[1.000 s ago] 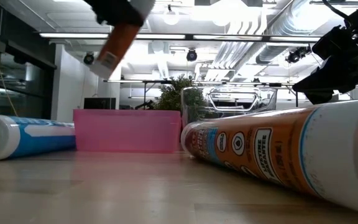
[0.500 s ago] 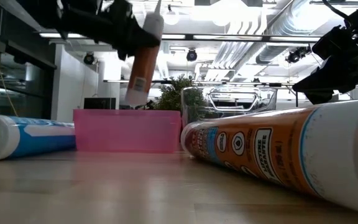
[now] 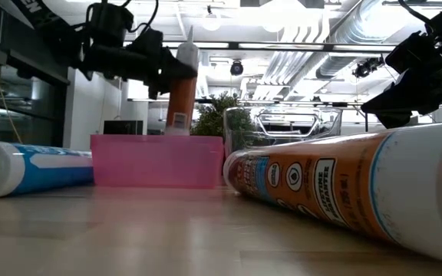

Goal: Pick & place silicon tubes, Sealant and Lysol wipes
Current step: Put the left orange sealant into the transparent bin, then put the left blue sealant into the pink bin

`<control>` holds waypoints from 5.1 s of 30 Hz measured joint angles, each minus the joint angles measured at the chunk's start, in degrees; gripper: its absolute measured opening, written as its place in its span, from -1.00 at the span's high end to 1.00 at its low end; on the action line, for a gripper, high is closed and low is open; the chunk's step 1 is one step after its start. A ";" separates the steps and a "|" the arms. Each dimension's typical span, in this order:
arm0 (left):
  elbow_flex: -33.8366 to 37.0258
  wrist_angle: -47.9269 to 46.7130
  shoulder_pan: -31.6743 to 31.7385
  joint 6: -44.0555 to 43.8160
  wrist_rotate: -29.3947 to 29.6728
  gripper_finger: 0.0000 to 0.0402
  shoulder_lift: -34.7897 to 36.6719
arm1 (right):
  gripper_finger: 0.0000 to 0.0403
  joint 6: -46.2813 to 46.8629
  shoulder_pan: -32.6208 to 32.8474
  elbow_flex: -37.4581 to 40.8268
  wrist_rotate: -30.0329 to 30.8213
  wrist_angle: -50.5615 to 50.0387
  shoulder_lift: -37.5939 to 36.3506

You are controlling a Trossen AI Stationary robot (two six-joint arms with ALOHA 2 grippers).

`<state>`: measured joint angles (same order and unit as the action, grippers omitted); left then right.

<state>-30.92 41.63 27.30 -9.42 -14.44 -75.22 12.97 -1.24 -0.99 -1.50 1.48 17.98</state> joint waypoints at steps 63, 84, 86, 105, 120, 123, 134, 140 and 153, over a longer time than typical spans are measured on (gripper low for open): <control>-32.13 4.73 -4.68 6.57 -10.09 0.08 -37.80 | 1.00 0.00 0.00 0.00 -0.22 0.00 0.00; -32.20 10.95 -6.05 2.74 -7.44 0.08 -41.29 | 1.00 0.00 -0.02 0.00 -0.20 0.00 0.00; -32.20 10.84 -6.11 2.76 -6.18 0.08 -41.29 | 1.00 0.00 0.00 0.00 -0.22 0.00 0.00; -32.30 11.20 -7.17 4.79 0.69 -0.52 -41.07 | 1.00 0.00 0.00 0.00 -0.22 0.00 0.00; -32.28 11.86 -7.93 6.63 0.54 -0.45 -41.11 | 1.00 0.00 0.00 0.00 -0.22 0.00 0.00; -32.28 12.56 -8.30 6.63 0.77 -0.45 -41.11 | 1.00 0.02 0.00 0.00 -0.22 0.00 0.00; -31.98 12.69 -8.32 6.57 0.36 -0.54 -40.02 | 1.00 0.00 0.00 0.00 -0.22 0.00 0.00; -26.95 13.19 -8.34 6.40 1.37 -0.61 -35.14 | 1.00 0.00 0.00 0.00 -0.22 0.00 0.00; -9.18 15.23 -14.81 6.63 7.11 -0.61 -16.48 | 1.00 0.01 -0.02 0.00 -0.22 0.00 0.01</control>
<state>-40.09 56.86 12.49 -2.79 -7.33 -91.70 12.99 -1.26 -0.99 -1.72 1.48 17.99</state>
